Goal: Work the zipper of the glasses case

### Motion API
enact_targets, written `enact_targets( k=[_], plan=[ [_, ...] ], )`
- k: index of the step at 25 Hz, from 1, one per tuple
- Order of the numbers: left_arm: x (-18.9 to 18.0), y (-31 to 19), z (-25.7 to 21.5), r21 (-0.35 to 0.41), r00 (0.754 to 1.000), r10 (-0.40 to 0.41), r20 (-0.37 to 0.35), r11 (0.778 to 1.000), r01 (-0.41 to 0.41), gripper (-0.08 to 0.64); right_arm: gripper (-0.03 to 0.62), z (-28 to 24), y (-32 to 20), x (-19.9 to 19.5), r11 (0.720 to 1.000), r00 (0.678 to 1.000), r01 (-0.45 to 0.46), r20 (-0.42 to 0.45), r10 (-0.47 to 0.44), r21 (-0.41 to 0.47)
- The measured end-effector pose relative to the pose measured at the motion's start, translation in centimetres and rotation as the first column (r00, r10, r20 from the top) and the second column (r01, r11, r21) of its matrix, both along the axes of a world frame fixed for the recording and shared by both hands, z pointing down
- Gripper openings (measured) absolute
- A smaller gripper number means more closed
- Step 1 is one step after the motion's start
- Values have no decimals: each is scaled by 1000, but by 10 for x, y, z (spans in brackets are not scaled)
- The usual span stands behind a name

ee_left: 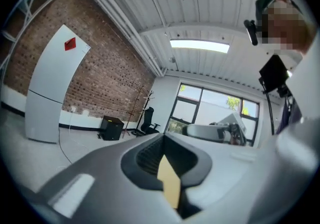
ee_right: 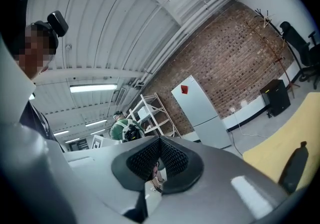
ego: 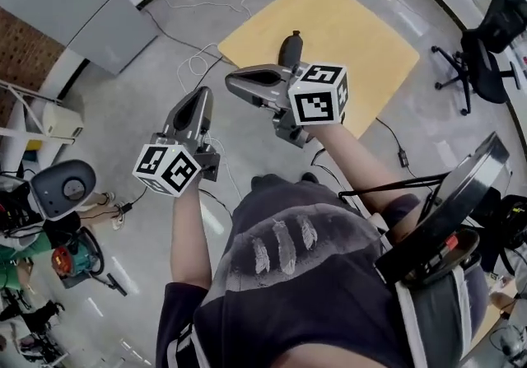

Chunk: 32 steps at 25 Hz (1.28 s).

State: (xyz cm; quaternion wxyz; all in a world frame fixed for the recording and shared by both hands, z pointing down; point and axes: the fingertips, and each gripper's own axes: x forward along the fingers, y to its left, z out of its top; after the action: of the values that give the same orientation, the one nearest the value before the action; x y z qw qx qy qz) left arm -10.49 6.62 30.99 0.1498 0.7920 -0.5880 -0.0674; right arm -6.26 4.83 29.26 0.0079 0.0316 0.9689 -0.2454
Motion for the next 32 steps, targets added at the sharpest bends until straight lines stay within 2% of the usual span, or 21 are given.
enact_targets(
  k=[1,4,7,10,16,20,23,27,32],
  plan=[
    [11,-2,0,-4,1000,-3,-3,1000,3,2,3,0,-1,12,1000,1000,1,-4,-1,3],
    [46,-9,3,-22,998,-3,62,1000,5,2,2,-2,-6,44,1000,1000,2,5,-2,-7],
    [70,-14,4,-40,998,-9,64,999,12,2,3,-1,-12,66,999,1000,15,25,-14,-29],
    [88,-15,6,-63,997,-31,68,997,35,2,3,-2,-13,82,998,998,45,44,-43,-48],
    [112,-4,7,-110,987,-105,120,987,118,2,2,2,-13,96,985,989,140,72,-133,-101],
    [105,16,16,-158,974,-185,129,966,204,2,2,14,2,86,964,973,229,74,-221,-138],
    [88,34,22,-161,966,-225,124,956,244,2,2,23,23,68,951,962,273,46,-269,-144],
    [71,59,22,-149,964,-245,105,954,259,2,2,22,47,51,947,955,297,21,-297,-124],
    [60,65,21,-120,965,-243,98,960,254,2,2,20,58,41,949,956,291,12,-292,-123]
  ],
)
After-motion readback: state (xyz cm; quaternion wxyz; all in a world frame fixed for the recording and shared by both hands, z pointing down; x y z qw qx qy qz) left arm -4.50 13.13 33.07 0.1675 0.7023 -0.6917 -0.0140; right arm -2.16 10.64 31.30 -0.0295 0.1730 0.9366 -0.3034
